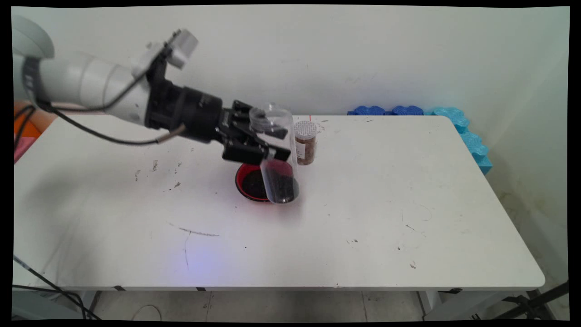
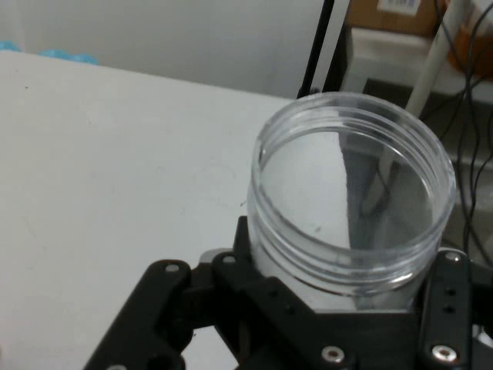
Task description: Pour the black seasoning powder in the red bowl
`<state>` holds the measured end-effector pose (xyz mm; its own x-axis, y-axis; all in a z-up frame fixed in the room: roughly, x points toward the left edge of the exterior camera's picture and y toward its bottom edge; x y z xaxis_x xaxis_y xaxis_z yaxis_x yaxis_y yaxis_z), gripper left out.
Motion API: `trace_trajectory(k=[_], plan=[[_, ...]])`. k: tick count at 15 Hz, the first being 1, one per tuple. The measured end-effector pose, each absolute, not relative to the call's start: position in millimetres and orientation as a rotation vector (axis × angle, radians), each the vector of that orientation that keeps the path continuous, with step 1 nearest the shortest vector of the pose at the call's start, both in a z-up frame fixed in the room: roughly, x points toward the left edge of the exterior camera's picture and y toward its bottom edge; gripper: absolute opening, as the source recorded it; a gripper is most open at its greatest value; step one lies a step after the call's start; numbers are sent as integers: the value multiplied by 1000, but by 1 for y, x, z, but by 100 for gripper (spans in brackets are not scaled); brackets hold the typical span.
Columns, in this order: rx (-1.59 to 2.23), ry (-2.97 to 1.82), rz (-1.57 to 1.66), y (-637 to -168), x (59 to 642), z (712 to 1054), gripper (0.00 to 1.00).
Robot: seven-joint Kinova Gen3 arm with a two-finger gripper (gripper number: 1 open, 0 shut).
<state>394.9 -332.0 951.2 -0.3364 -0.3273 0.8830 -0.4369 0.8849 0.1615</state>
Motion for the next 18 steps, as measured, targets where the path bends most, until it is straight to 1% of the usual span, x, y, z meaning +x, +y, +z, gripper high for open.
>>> trace_trajectory(k=[3, 7, 14, 18], plan=[[671, -1897, 53, -334, 405, 967, 0], [844, -1833, -74, -340, 416, 975, 0], [1083, -1710, -247, -357, 428, 973, 0], [1244, -1630, -340, -365, 435, 964, 0]])
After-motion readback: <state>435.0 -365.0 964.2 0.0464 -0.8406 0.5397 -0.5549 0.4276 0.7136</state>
